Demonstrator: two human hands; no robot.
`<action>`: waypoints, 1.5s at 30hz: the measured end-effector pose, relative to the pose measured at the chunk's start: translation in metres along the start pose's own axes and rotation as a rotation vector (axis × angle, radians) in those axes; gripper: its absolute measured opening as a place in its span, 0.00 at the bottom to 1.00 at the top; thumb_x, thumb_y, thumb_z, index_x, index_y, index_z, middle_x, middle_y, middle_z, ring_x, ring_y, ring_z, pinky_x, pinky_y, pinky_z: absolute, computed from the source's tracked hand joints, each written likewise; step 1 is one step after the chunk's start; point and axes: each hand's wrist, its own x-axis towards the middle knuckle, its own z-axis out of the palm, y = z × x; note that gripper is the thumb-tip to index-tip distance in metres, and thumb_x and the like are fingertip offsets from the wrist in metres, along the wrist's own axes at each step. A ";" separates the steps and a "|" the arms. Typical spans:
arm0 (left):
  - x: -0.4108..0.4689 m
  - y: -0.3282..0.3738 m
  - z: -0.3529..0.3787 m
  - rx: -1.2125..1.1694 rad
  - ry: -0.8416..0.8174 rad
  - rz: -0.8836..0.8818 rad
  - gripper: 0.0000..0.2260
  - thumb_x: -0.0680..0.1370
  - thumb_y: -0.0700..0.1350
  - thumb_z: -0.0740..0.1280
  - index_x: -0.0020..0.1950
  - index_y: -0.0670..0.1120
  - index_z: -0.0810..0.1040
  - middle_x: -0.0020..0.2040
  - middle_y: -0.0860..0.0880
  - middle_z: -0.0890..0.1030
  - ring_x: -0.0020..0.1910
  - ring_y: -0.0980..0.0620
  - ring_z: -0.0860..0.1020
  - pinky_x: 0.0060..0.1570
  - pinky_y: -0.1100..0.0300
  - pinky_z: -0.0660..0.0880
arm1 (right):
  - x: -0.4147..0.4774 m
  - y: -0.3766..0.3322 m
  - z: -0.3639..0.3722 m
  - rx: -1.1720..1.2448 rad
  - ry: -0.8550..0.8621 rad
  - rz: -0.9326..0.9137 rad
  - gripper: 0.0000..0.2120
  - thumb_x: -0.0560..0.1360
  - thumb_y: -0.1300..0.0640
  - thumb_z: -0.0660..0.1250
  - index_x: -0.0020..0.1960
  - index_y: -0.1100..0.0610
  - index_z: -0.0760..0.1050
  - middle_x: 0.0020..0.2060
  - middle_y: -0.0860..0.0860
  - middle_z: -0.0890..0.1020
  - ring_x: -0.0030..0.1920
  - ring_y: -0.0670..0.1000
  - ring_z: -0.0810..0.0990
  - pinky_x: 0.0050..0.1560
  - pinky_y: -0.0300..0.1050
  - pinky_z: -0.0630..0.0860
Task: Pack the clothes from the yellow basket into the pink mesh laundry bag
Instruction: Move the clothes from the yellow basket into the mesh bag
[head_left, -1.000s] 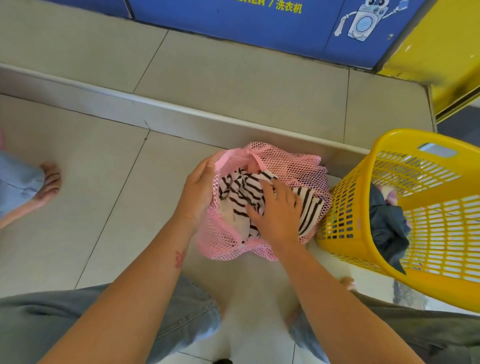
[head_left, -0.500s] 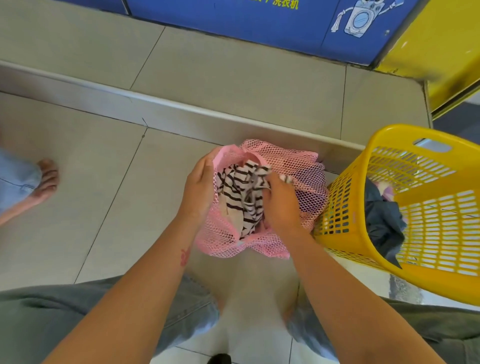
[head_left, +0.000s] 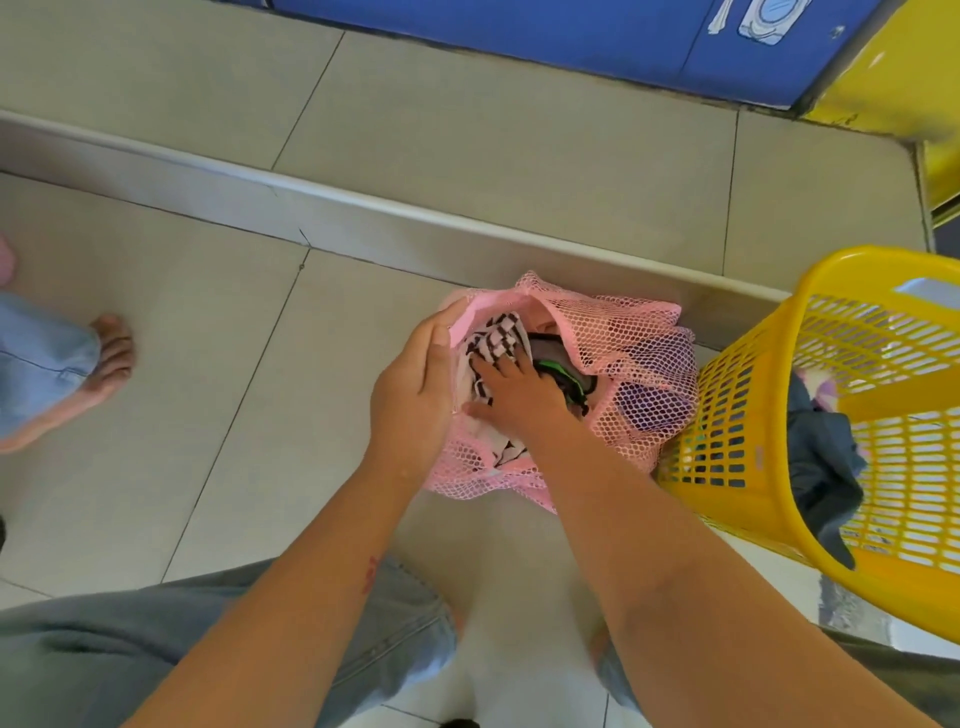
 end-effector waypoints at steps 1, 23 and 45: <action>-0.002 0.000 -0.001 0.000 0.011 -0.004 0.17 0.85 0.48 0.51 0.70 0.57 0.72 0.65 0.64 0.74 0.61 0.73 0.70 0.60 0.78 0.66 | 0.001 0.002 -0.003 0.012 0.006 0.005 0.36 0.78 0.36 0.56 0.79 0.45 0.44 0.80 0.50 0.47 0.79 0.56 0.42 0.74 0.64 0.56; -0.018 0.019 0.062 0.384 0.046 -0.060 0.20 0.85 0.53 0.47 0.75 0.53 0.64 0.67 0.45 0.76 0.63 0.39 0.75 0.56 0.50 0.72 | -0.200 0.147 -0.121 0.387 0.754 0.399 0.27 0.80 0.49 0.60 0.77 0.52 0.60 0.74 0.57 0.66 0.73 0.60 0.65 0.71 0.55 0.64; 0.018 0.007 0.118 0.230 0.174 -0.110 0.19 0.85 0.50 0.49 0.75 0.54 0.67 0.71 0.52 0.74 0.65 0.48 0.74 0.60 0.58 0.70 | -0.099 0.248 -0.003 -0.219 -0.253 0.537 0.61 0.68 0.44 0.77 0.76 0.43 0.29 0.75 0.67 0.38 0.69 0.76 0.61 0.56 0.67 0.76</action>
